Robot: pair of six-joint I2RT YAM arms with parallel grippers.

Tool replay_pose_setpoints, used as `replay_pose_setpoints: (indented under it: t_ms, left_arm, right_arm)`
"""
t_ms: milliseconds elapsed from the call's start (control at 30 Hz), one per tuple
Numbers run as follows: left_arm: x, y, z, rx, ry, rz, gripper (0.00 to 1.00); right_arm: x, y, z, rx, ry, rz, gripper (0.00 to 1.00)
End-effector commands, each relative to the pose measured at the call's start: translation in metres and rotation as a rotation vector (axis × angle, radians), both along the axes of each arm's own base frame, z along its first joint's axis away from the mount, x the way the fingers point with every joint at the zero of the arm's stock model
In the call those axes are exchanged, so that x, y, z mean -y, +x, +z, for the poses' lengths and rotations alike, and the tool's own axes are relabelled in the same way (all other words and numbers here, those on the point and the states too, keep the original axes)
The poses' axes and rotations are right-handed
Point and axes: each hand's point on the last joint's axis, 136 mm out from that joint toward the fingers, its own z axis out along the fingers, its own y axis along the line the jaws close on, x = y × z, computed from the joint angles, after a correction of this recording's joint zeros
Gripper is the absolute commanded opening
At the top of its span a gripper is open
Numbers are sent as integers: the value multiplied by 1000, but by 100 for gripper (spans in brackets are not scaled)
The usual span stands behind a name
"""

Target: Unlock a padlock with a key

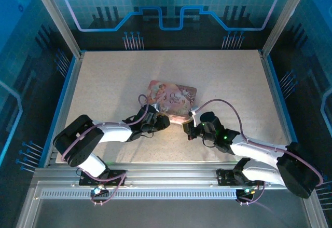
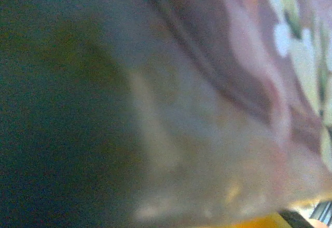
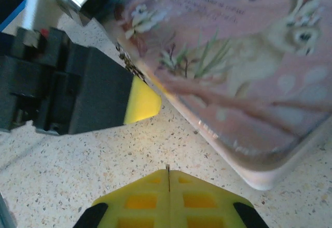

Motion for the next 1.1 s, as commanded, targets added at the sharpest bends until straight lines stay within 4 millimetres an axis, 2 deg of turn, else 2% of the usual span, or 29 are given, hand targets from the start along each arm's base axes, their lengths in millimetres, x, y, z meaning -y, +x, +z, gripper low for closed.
replay_pose_setpoints:
  t_ms: [0,267,467,733,900,1067]
  left_arm:
    - [10,1,6,2,-75,-5,33]
    - [7,-1,12,-18,-87,21,57]
    - [-3,-4,34,-50,-157,101,65]
    - [-18,-6,63,-215,-423,344,67]
    - [-21,-7,71,-324,-598,465,63]
    - [-22,-6,80,-361,-752,533,57]
  right_arm:
    - [-8,-3,17,10,12,34,1]
    - [-9,-1,26,6,-3,36,1]
    - [-16,0,39,13,26,51,1]
    - [-29,9,62,34,75,54,1]
    - [-42,14,72,43,119,63,1]
    - [-55,15,75,44,134,73,0]
